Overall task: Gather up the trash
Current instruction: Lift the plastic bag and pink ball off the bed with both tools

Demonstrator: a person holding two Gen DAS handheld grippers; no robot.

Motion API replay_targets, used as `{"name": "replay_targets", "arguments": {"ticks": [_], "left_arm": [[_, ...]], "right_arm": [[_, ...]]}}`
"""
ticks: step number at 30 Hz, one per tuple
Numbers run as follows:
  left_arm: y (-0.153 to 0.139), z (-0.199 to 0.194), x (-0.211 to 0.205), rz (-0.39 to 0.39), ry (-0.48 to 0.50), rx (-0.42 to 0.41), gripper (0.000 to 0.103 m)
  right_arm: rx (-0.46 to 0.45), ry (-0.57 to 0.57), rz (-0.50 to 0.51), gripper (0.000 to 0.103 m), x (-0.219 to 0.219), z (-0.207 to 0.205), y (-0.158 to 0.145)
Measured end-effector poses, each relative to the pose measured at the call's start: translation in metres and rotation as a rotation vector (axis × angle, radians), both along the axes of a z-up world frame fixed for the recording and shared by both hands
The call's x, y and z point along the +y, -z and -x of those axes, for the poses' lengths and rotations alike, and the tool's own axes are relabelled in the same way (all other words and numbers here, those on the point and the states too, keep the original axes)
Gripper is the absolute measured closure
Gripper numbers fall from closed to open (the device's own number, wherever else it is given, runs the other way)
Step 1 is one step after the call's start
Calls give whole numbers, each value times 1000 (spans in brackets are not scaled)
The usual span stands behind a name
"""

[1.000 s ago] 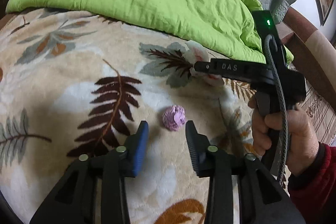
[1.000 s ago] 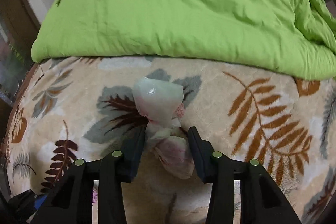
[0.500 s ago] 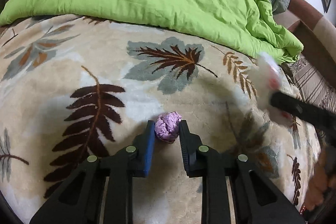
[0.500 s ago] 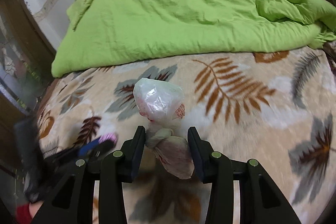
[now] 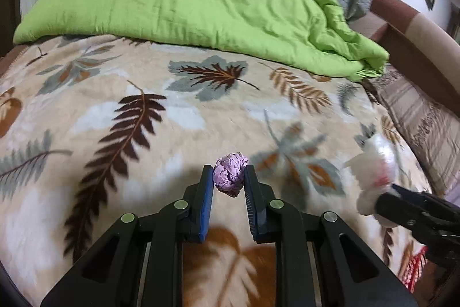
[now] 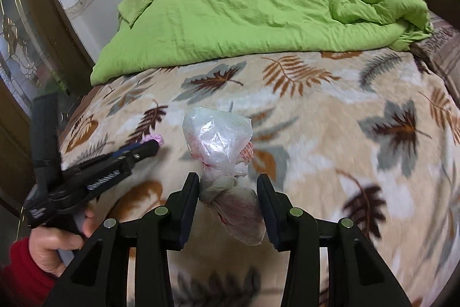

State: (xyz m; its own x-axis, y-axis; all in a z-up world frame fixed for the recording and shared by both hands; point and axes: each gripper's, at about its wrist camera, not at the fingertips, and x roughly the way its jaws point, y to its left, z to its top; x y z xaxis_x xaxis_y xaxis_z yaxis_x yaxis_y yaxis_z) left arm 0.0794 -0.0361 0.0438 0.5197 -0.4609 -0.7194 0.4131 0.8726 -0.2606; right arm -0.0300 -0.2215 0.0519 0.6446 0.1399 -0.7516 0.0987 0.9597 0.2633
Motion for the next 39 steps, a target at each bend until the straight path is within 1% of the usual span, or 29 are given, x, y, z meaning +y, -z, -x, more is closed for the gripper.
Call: {"name": "replay_targets", "arguments": {"ticks": [4, 8, 13, 16, 21, 23, 26, 29, 34, 39], "left_arm": [[-12, 39, 11, 2, 14, -24, 83], [-17, 77, 25, 1, 11, -32, 83], [-15, 119, 36, -30, -5, -61, 83], [-14, 139, 40, -52, -25, -95, 83], [-14, 148, 43, -71, -58, -126, 83], [-13, 151, 44, -88, -70, -146, 83], [-9, 151, 42, -102, -81, -148, 83], [-7, 154, 41, -134, -96, -174, 83], [-2, 155, 39, -159, -108, -180, 83], [-1, 155, 38, -161, -105, -187, 83]], "right_arm": [[-2, 24, -10, 58, 4, 29, 0], [-7, 41, 0, 58, 11, 55, 2], [0, 39, 7, 58, 25, 77, 8], [-8, 35, 23, 58, 33, 87, 12], [-28, 46, 23, 58, 33, 93, 13], [-20, 48, 14, 58, 31, 92, 16], [-5, 61, 0, 58, 28, 91, 19], [-7, 57, 9, 58, 30, 92, 19], [-10, 53, 31, 58, 34, 92, 18], [-8, 58, 35, 58, 33, 92, 18]]}}
